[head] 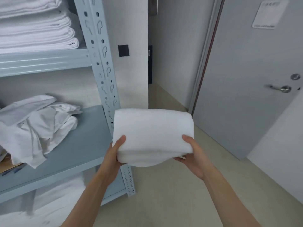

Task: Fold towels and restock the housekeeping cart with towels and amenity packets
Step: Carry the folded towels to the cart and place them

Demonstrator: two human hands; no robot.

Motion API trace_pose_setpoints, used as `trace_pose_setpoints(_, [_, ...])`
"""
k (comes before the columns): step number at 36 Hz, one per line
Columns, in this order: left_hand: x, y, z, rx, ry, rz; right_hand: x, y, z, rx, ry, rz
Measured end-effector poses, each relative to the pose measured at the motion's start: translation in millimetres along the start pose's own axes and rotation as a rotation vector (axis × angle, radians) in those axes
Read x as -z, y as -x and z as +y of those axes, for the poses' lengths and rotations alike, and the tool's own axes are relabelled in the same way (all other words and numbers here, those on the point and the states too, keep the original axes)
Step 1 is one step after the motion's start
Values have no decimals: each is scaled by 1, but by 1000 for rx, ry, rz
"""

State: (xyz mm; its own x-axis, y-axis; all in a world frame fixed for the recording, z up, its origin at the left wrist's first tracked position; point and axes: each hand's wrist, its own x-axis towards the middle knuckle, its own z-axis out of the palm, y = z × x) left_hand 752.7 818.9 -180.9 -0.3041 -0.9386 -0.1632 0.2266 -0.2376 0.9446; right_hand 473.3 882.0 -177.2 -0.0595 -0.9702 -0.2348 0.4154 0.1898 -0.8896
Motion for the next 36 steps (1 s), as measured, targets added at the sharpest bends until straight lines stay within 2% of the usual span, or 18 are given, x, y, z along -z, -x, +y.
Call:
trace_pose_setpoints(7, [-76,-29,10,19,-49,-67,59,15,-45,46,-5,59])
trace_pose_setpoints(14, [-122,-87,4,14,-37,-97,105,-15,-69,57,-58,89])
trace_pose_setpoints(22, [-172,-229,1,46,-10,-128,166,-116,-123,87,-32,157])
trace_pose_setpoints(36, [-276,-453,52,127,35,-209,251,-291,-246,84,-58,295])
